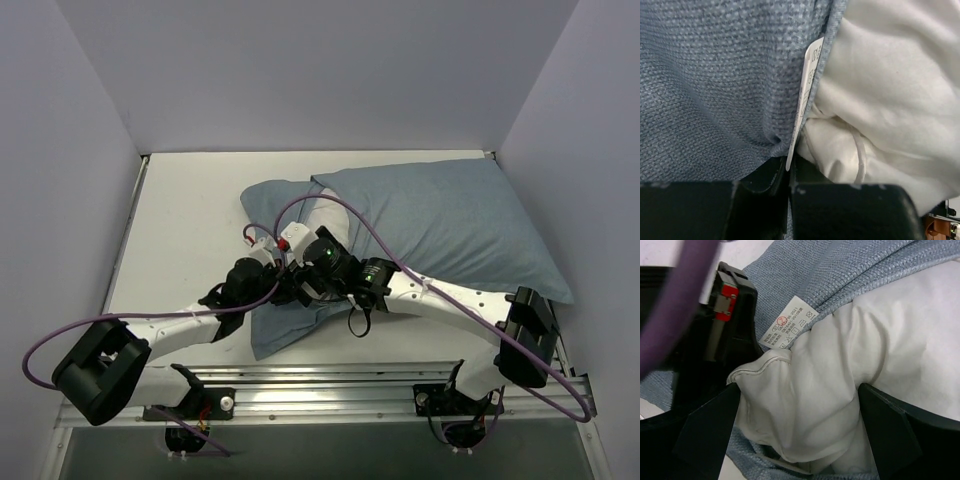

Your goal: Remove the pillowcase from the pillow

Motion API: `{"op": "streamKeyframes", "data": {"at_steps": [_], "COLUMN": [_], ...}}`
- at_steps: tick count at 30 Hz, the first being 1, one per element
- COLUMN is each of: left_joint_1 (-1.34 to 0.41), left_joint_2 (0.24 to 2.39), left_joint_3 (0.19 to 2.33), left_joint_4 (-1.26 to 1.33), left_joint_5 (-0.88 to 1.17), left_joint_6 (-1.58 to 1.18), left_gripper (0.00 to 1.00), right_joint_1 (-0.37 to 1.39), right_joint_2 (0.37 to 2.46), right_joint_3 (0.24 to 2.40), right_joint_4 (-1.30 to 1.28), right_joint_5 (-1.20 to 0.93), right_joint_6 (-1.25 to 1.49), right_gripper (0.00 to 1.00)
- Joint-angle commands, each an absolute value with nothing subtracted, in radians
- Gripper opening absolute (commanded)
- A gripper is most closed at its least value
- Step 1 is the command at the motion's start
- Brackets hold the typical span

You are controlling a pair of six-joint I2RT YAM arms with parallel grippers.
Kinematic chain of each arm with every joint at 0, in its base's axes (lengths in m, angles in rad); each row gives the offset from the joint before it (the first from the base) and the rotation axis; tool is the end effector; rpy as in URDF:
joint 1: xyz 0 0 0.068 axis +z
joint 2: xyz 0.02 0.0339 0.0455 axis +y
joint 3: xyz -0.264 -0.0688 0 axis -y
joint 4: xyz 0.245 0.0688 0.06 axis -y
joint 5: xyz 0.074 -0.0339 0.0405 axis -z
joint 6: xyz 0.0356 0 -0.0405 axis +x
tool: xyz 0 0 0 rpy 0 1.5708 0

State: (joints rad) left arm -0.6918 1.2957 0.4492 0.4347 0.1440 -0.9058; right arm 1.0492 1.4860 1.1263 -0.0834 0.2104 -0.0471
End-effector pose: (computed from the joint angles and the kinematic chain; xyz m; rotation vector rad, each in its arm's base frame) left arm 0.1936 -0.1670 0.1801 -0.1302 2.1730 -1.1291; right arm 0.1790 0.2966 0.2998 -0.9398 1.7988 0.4275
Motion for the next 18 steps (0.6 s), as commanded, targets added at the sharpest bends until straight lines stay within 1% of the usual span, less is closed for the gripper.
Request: {"op": "streamKeyframes", "data": {"at_steps": [1, 3, 6, 10, 13, 14, 16, 17, 18], "left_joint_1": [-0.693, -0.687, -0.683, -0.683, -0.683, -0.683, -0.684, -0.684, -0.683], "left_joint_2": [1.284, 1.276, 1.269, 1.266, 1.269, 1.270, 1.273, 1.275, 1.278], "left_joint_3": [0.463, 0.460, 0.457, 0.460, 0.469, 0.471, 0.471, 0.471, 0.472], "left_joint_4": [0.575, 0.571, 0.568, 0.565, 0.552, 0.546, 0.545, 0.542, 0.540], "left_joint_5": [0.218, 0.221, 0.221, 0.224, 0.222, 0.221, 0.221, 0.221, 0.218], "left_joint_6": [-0.916, -0.914, -0.913, -0.910, -0.899, -0.896, -0.894, -0.894, -0.893], "left_gripper": [0.02, 0.02, 0.02, 0.02, 0.02, 0.02, 0.02, 0.02, 0.02], "right_joint_1": [0.985, 0.936, 0.908, 0.896, 0.894, 0.894, 0.896, 0.894, 0.894], "right_joint_2": [1.493, 1.470, 1.457, 1.457, 1.485, 1.499, 1.511, 1.519, 1.520], "right_joint_3": [1.066, 1.039, 1.005, 0.977, 0.976, 0.974, 0.977, 0.980, 0.994], "right_joint_4": [-0.045, -0.035, -0.051, -0.048, -0.052, -0.052, -0.052, -0.055, -0.063], "right_joint_5": [0.135, 0.114, 0.153, 0.117, 0.078, 0.072, 0.060, 0.055, 0.051], "right_joint_6": [-0.063, -0.055, -0.048, -0.026, -0.011, -0.005, 0.000, 0.000, 0.000], "right_gripper": [1.00, 0.98, 0.97, 0.93, 0.85, 0.81, 0.66, 0.55, 0.32]}}
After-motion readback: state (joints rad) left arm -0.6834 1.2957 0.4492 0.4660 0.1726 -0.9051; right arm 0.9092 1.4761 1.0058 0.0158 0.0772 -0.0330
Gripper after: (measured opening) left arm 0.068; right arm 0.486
